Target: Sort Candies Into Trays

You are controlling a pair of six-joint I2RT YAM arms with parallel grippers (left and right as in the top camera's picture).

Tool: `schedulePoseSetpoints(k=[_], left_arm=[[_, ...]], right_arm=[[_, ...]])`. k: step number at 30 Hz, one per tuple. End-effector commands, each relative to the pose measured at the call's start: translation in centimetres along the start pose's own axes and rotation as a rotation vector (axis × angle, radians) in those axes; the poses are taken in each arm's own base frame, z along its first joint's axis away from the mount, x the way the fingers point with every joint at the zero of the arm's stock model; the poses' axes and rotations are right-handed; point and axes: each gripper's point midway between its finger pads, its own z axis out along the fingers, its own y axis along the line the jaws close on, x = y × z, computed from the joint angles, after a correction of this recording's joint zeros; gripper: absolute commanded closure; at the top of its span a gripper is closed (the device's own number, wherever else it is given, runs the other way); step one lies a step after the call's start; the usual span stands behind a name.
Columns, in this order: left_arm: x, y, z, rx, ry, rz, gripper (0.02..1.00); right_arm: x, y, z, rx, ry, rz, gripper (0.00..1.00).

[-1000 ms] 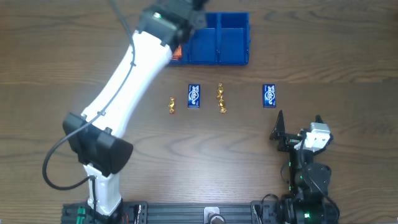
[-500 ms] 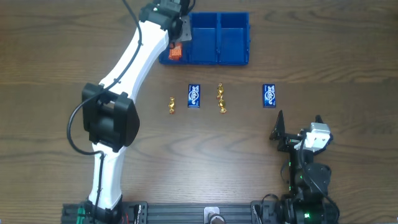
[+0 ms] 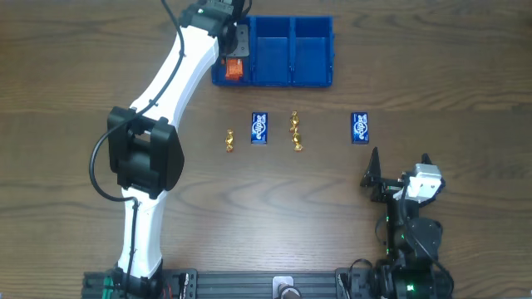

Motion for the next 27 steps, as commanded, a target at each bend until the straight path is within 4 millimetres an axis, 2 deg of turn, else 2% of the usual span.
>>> schedulePoseSetpoints(k=[1, 6, 8, 9, 11, 15, 17, 18, 22, 25, 27], left_arm=[[0.5, 0.0, 0.8, 0.007, 0.018, 0.031, 0.702], [0.2, -0.1, 0.8, 0.011, 0.006, 0.033, 0.663], [0.1, -0.1, 0.8, 0.011, 0.005, 0.032, 0.529], [0.1, -0.1, 0.8, 0.011, 0.004, 0.032, 0.413], [0.0, -0.1, 0.9, 0.012, -0.002, 0.030, 0.253], [-0.8, -0.2, 0.7, 0.020, -0.030, 0.023, 0.110], [-1.5, -0.2, -0.2, 0.024, -0.055, 0.020, 0.060], [-2.0, -0.1, -1.1, 0.022, -0.075, 0.015, 0.020], [-4.8, 0.1, -7.6, 0.045, -0.203, -0.004, 0.020], [-6.8, 1.3, -15.3, 0.053, -0.383, -0.026, 0.020], [-6.7, 2.4, -19.5, 0.064, -0.498, -0.035, 0.020]], right_arm=[[0.0, -0.3, 0.0, 0.014, -0.003, -0.010, 0.003], [0.0, -0.3, 0.0, 0.014, -0.003, -0.010, 0.003], [0.0, -0.3, 0.0, 0.014, -0.003, -0.010, 0.003], [0.0, -0.3, 0.0, 0.014, -0.003, -0.010, 0.003], [0.0, -0.3, 0.0, 0.014, -0.004, -0.010, 0.003], [0.0, -0.3, 0.0, 0.014, -0.003, -0.010, 0.003], [0.0, -0.3, 0.0, 0.014, -0.003, -0.010, 0.003], [0.0, -0.3, 0.0, 0.014, -0.003, -0.010, 0.003], [0.0, -0.3, 0.0, 0.014, -0.003, -0.010, 0.003], [0.0, -0.3, 0.0, 0.014, -0.003, -0.010, 0.003], [0.0, -0.3, 0.0, 0.014, -0.003, -0.010, 0.003]])
